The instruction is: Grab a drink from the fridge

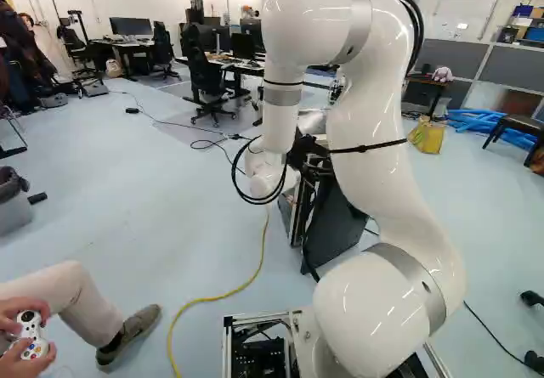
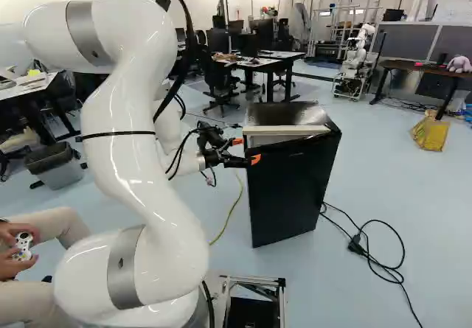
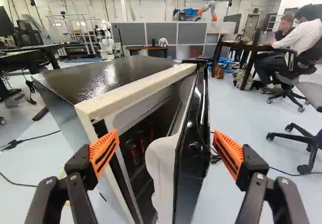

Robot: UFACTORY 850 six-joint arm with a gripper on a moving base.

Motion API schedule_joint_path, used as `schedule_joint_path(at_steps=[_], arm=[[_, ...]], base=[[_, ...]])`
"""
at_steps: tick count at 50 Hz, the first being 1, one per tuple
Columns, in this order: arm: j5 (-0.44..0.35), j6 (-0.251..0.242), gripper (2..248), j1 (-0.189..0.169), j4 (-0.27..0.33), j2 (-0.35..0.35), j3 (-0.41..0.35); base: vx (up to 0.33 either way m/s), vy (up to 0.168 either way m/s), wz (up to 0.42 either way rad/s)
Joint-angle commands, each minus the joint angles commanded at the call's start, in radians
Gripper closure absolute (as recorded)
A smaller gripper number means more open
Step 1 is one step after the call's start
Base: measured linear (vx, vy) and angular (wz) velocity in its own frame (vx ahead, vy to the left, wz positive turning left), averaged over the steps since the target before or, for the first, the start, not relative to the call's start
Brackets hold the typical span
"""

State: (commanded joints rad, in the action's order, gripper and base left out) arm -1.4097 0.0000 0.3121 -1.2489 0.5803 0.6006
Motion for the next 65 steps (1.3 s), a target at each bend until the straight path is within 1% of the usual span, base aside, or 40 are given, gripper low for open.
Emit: schedule_joint_path(at_steps=[34,65], arm=[[-0.028,0.000,3,0.018,-0.036,-0.041,-0.079],[-0.062,0.000,3,0.048,-0.074,-0.099,-0.193]], base=[[0.000,0.000,0.000],[0.000,0.000,0.000]])
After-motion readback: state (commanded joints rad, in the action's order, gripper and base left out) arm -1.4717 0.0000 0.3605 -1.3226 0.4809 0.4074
